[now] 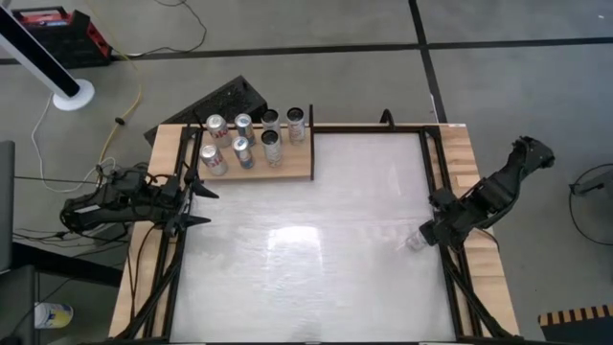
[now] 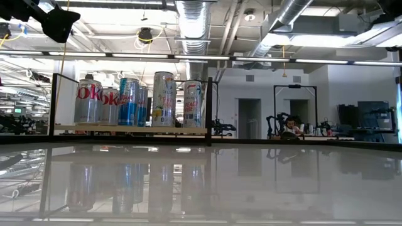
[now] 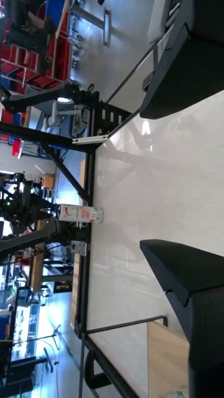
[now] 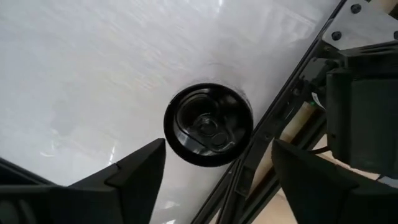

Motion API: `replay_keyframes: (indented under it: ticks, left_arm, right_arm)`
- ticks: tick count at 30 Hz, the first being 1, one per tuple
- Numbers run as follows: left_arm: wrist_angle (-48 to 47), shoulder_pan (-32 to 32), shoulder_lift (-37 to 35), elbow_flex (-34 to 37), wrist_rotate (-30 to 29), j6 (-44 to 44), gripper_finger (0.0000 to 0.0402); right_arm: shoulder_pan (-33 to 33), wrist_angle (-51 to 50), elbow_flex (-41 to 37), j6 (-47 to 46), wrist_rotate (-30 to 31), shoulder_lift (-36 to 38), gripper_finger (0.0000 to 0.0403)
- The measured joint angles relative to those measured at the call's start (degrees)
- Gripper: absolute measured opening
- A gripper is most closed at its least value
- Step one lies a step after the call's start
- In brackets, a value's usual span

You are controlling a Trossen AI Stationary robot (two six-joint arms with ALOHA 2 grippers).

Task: Place canned beverage on shelf
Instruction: Move the white and pink soda can to the center of the table

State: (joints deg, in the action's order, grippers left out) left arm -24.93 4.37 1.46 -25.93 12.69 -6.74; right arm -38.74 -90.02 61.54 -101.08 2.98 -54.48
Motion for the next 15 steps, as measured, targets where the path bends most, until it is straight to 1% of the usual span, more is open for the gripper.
replay_keyframes:
  ticks: [7,15]
  left_arm:
    - [0.01,-0.01,-0.01,0.0,0.0,0.0,0.0318]
    - [0.02,-0.01,-0.01,0.0,0.0,0.0,0.0318]
  right_arm:
    - [0.0,0.79,0.0,0.44,-0.02,-1.37,0.0368]
    - [0.02,2.46,0.0,2.71,-0.04,-4.16,0.0398]
